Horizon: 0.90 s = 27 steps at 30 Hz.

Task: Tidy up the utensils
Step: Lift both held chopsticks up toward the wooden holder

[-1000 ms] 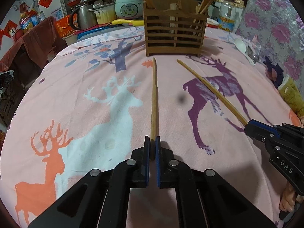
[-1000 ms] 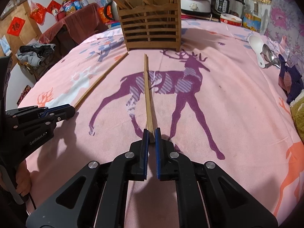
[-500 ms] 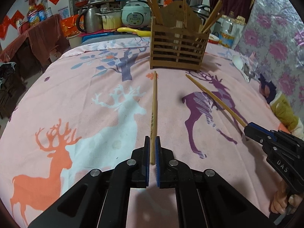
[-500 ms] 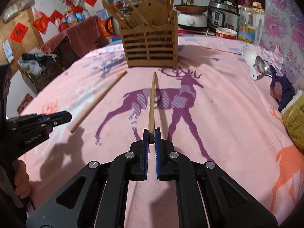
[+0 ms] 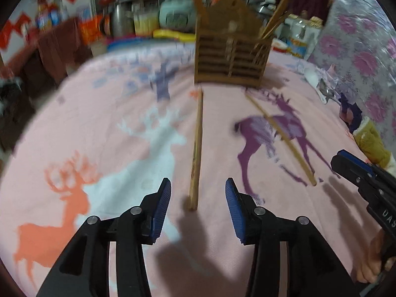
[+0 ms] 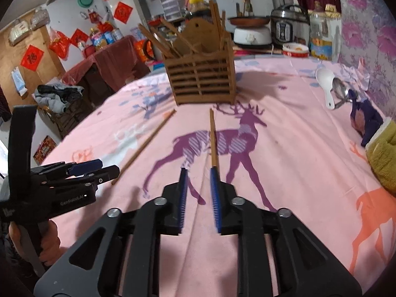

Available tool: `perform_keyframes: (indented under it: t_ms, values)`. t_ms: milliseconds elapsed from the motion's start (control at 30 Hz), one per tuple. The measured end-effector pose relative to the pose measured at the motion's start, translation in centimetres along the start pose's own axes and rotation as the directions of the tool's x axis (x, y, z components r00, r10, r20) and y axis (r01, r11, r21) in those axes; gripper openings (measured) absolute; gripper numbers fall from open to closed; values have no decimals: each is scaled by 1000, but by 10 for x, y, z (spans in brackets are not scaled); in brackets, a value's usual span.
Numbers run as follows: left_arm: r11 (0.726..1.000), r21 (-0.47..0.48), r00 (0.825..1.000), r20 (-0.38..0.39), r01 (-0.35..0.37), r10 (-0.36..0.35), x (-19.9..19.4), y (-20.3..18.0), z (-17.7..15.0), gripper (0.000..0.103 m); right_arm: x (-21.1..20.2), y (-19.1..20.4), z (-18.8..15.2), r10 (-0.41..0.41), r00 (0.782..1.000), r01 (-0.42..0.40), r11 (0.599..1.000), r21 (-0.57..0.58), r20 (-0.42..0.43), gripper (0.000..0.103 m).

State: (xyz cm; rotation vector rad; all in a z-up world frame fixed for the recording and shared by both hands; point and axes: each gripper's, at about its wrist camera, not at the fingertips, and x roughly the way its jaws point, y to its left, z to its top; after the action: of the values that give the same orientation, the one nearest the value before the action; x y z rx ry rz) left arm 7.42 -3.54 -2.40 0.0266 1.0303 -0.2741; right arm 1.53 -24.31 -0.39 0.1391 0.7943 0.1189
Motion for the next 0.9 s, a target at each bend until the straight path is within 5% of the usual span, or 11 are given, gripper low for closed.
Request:
perform_keyframes:
  t_ms: [100, 300, 367, 433, 633, 900]
  values:
    - [999, -32, 998, -52, 22, -23, 15, 7, 0, 44, 15, -1, -3, -19, 999, 19, 1000, -4, -51, 26]
    - [995, 81, 997, -31, -61, 64, 21, -13, -4, 37, 47, 4, -13, -105, 977, 94, 993, -69, -183, 30]
    - [994, 93, 998, -28, -51, 54, 20, -14, -4, 15, 46, 8, -14, -103, 979, 89, 992, -86, -177, 15]
    - [995, 86, 999, -27, -42, 44, 19, -12, -5, 6, 44, 9, -16, -95, 980, 81, 993, -88, -173, 7]
    - [999, 46, 1000, 21, -16, 15, 1, -7, -3, 5, 30, 8, -17, -74, 989, 65, 995, -75, -127, 6]
    - [997, 73, 991, 137, -21, 11, -53, -21, 9, 5, -19, 17, 2, -51, 998, 53, 996, -75, 35, 6]
